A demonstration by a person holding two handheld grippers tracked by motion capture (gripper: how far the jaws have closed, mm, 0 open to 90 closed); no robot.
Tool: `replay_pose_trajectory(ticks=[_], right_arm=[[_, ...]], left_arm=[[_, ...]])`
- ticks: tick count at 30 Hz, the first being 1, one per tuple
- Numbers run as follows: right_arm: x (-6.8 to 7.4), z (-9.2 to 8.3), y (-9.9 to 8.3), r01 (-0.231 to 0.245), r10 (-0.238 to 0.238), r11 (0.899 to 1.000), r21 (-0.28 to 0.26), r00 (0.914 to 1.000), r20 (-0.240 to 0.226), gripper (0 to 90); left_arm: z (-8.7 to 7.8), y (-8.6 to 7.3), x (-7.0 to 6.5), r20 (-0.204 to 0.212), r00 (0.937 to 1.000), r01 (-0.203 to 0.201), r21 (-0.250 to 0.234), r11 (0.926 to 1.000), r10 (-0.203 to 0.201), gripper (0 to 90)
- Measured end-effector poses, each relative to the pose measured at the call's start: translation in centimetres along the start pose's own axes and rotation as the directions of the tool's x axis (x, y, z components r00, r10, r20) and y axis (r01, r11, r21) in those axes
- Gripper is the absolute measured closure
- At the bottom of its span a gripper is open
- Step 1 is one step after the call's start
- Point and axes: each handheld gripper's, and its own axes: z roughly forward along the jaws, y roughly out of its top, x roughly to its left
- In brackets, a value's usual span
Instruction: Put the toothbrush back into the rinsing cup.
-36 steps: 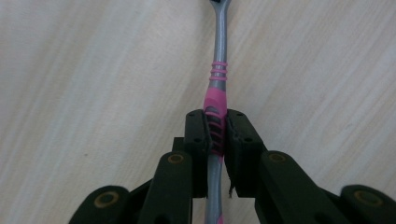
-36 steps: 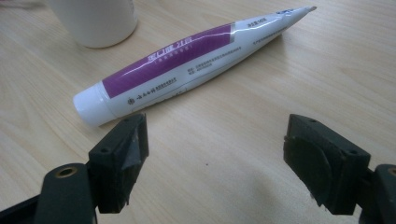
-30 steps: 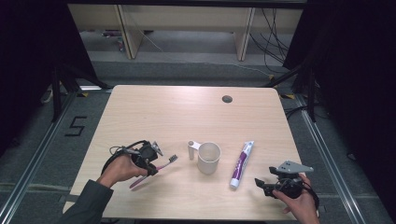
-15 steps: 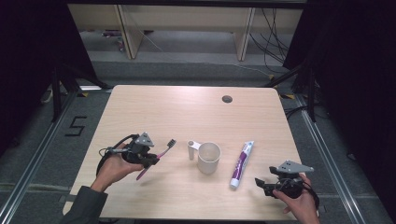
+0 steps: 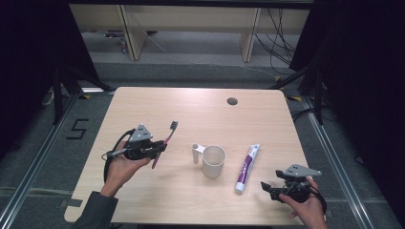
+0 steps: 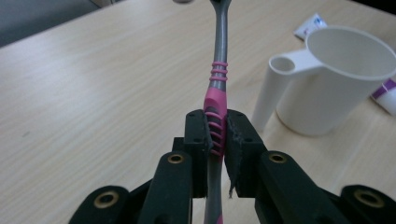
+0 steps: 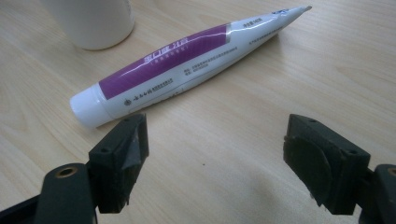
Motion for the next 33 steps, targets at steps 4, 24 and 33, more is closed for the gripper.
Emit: replay_pose_trajectory(ticks=[4, 24, 33], right_arm=[[0.0, 0.0, 0.0, -0.005, 0.005, 1.000, -0.003, 1.0000, -0.002, 22.9], [-0.2, -0.1, 0.0, 0.004, -0.004, 1.000, 0.003, 1.0000, 0.000, 22.9], [-0.4, -0.1, 0.0, 0.029, -0.029, 1.000, -0.004, 0.9996, 0.007, 22.9]], left_arm=[[0.1, 0.2, -0.3, -0.013, 0.9997, 0.020, -0.040, 0.9990, -0.021, 79.4], [0.5, 2.1, -1.2, -0.052, 0.9955, 0.063, -0.260, 0.9635, -0.079, 79.4], [1.2, 3.2, -1.9, -0.022, 0.9960, 0.073, -0.346, 0.9353, -0.086, 79.4]])
